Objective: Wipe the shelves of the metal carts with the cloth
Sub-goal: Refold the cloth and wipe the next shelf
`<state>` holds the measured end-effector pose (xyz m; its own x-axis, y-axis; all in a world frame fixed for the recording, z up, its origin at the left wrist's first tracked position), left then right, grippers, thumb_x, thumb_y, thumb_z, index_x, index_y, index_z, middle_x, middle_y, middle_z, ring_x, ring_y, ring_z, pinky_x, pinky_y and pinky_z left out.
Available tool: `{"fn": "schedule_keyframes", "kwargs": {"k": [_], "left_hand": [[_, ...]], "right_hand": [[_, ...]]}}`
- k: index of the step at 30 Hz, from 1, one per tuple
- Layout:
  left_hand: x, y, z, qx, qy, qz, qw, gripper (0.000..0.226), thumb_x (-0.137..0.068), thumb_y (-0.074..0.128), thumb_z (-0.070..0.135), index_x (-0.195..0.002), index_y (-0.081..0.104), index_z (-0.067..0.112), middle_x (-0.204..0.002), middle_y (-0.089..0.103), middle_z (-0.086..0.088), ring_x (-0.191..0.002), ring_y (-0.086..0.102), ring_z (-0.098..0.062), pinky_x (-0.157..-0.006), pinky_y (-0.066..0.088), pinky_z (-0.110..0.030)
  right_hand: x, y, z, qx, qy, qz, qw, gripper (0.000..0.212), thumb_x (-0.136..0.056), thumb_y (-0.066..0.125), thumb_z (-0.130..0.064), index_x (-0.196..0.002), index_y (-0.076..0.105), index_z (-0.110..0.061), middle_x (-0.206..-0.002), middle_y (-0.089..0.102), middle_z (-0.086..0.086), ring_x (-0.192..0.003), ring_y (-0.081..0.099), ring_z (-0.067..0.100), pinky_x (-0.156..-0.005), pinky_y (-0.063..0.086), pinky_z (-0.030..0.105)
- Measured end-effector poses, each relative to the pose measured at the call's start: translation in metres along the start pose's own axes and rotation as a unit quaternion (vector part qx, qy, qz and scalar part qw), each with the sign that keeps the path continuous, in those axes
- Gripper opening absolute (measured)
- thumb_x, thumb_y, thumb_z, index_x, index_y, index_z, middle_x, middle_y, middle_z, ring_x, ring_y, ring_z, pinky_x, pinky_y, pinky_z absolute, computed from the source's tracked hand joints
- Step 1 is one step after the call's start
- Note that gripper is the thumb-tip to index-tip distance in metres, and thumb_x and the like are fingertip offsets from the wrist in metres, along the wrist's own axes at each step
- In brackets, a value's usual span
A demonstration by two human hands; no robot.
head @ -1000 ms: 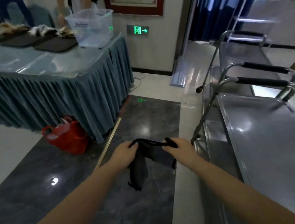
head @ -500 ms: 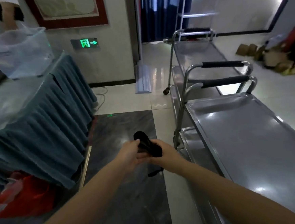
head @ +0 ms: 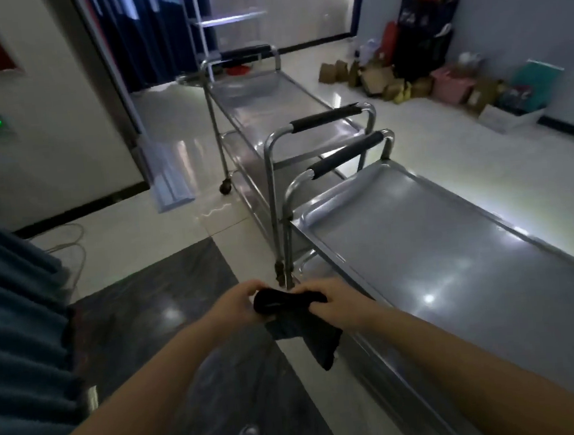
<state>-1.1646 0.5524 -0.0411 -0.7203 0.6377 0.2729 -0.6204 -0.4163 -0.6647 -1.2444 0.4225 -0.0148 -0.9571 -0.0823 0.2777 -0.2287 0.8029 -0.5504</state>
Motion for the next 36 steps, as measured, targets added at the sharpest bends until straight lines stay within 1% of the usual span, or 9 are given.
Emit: {"fn": "schedule_keyframes", "kwargs": {"k": [4,10,14,20,24,28,31,34,36], "left_hand": [[-0.037,0.005,-0.004,-0.031,0.071,-0.093,0.993,0.026,-0.078,0.077,0.019,-0.089,0.059,0.033,-0.077,0.057,0.022,-0.073,0.056,0.012,-0.066,0.041,-0.003],[-0.071,0.037,-0.010,-0.060,0.125,-0.210,0.968,0.021,-0.078,0.076,0.026,-0.087,0.062,0.039,-0.086,0.064,0.017,-0.083,0.060,-0.002,-0.076,0.047,-0.019],[-0.075,0.069,-0.005,-0.066,0.140,-0.270,0.950,0.028,-0.078,0.075,0.028,-0.104,0.066,0.032,-0.096,0.068,0.013,-0.091,0.063,-0.006,-0.087,0.052,-0.031],[-0.086,0.143,0.004,-0.070,0.159,-0.318,0.932,0.024,-0.080,0.073,0.030,-0.089,0.059,0.047,-0.090,0.066,0.018,-0.087,0.062,0.002,-0.085,0.052,-0.028],[-0.113,0.221,-0.002,-0.067,0.194,-0.356,0.912,0.018,-0.085,0.069,0.027,-0.099,0.066,0.037,-0.096,0.069,0.010,-0.092,0.064,-0.005,-0.088,0.052,-0.033],[-0.151,0.302,-0.015,-0.056,0.247,-0.353,0.901,0.007,-0.089,0.066,0.028,-0.095,0.069,0.026,-0.092,0.069,0.003,-0.088,0.065,-0.010,-0.085,0.054,-0.038],[-0.179,0.355,-0.024,-0.071,0.282,-0.321,0.901,0.022,-0.091,0.063,0.029,-0.104,0.069,0.012,-0.098,0.071,-0.008,-0.093,0.066,-0.018,-0.088,0.051,-0.039],[-0.204,0.390,-0.021,-0.074,0.327,-0.285,0.898,0.018,-0.093,0.062,0.025,-0.094,0.068,0.008,-0.087,0.070,-0.011,-0.084,0.066,-0.021,-0.079,0.051,-0.033],[-0.222,0.407,-0.020,-0.053,0.363,-0.240,0.899,0.020,-0.093,0.061,0.022,-0.074,0.059,0.021,-0.068,0.061,0.006,-0.066,0.058,-0.004,-0.061,0.043,-0.014]], "right_hand": [[-0.008,0.004,0.021,-0.026,0.076,0.051,0.995,0.037,-0.093,0.048,-0.012,-0.119,0.060,-0.035,-0.102,0.061,-0.011,-0.090,0.060,0.004,-0.079,0.051,0.022],[0.005,0.025,0.056,-0.048,0.172,0.133,0.975,0.045,-0.088,0.048,-0.007,-0.120,0.060,-0.036,-0.112,0.063,-0.008,-0.100,0.059,0.008,-0.087,0.050,0.029],[0.029,0.032,0.075,-0.069,0.203,0.188,0.958,0.039,-0.091,0.049,-0.006,-0.120,0.062,-0.029,-0.115,0.065,-0.005,-0.105,0.059,0.010,-0.094,0.048,0.031],[0.066,0.042,0.138,-0.068,0.232,0.253,0.937,0.037,-0.093,0.050,-0.003,-0.123,0.063,-0.021,-0.117,0.064,-0.004,-0.105,0.056,0.006,-0.083,0.037,0.002],[0.083,0.064,0.224,-0.101,0.248,0.322,0.908,0.042,-0.092,0.052,0.000,-0.125,0.061,-0.022,-0.118,0.063,-0.009,-0.109,0.057,0.006,-0.094,0.043,0.016],[0.092,0.085,0.326,-0.092,0.254,0.405,0.873,0.040,-0.092,0.055,-0.006,-0.116,0.058,-0.038,-0.113,0.060,-0.017,-0.108,0.056,0.005,-0.093,0.044,0.022],[0.089,0.090,0.394,-0.090,0.253,0.441,0.857,0.042,-0.094,0.054,-0.009,-0.108,0.054,-0.048,-0.107,0.057,-0.026,-0.106,0.055,0.005,-0.088,0.040,0.017],[0.085,0.073,0.440,-0.033,0.240,0.482,0.842,0.035,-0.093,0.054,-0.005,-0.117,0.061,-0.029,-0.111,0.060,-0.013,-0.107,0.054,0.007,-0.088,0.035,0.010],[0.081,0.063,0.460,0.018,0.212,0.522,0.826,0.034,-0.090,0.055,-0.001,-0.119,0.064,-0.015,-0.116,0.064,-0.001,-0.106,0.054,0.009,-0.084,0.032,0.002]]}}
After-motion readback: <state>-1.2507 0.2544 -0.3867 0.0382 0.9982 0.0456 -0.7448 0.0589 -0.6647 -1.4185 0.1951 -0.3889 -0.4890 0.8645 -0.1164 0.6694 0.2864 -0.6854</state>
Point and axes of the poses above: each hand's wrist, its own x-axis away from the middle knuckle, its own y-axis out of the palm, z = x × y, the point moved 10 cm from there along -x, towards the middle knuckle
